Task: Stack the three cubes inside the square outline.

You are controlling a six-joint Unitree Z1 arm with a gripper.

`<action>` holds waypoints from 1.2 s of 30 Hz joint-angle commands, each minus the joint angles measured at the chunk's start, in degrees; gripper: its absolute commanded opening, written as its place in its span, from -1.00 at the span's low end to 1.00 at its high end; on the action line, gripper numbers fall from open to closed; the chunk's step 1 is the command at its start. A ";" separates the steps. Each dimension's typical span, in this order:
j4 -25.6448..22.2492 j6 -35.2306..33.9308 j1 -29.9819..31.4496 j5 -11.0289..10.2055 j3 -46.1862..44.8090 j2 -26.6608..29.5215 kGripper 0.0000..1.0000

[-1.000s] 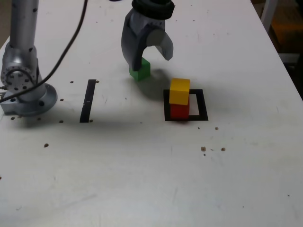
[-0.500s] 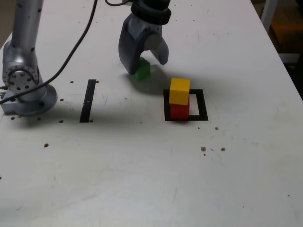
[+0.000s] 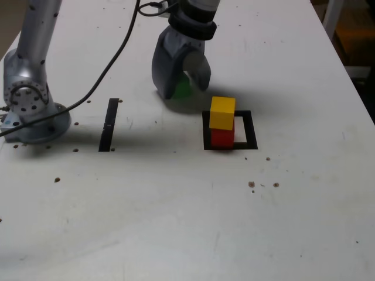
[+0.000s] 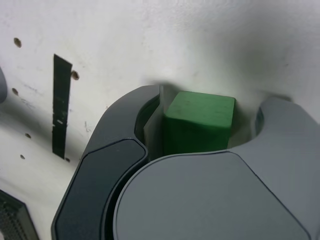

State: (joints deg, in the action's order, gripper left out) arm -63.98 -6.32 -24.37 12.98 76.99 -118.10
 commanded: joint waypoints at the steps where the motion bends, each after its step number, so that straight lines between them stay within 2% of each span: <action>1: 0.62 -0.01 -0.15 -0.70 0.47 0.28 -0.13; 4: 1.31 0.01 -0.15 -1.96 1.14 0.90 -0.37; 10: -0.27 0.45 0.02 -2.77 2.01 2.74 -0.49; 14: -4.41 0.91 0.99 -4.12 3.63 5.51 -0.56; 19: -10.26 2.90 5.01 -4.91 8.01 10.14 -0.58; 27: -16.33 5.25 13.90 -3.93 15.47 13.95 -0.58; 36: -19.70 6.14 23.41 -3.98 20.02 14.82 -0.58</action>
State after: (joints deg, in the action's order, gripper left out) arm -83.50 -0.25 -1.69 9.02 96.62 -103.33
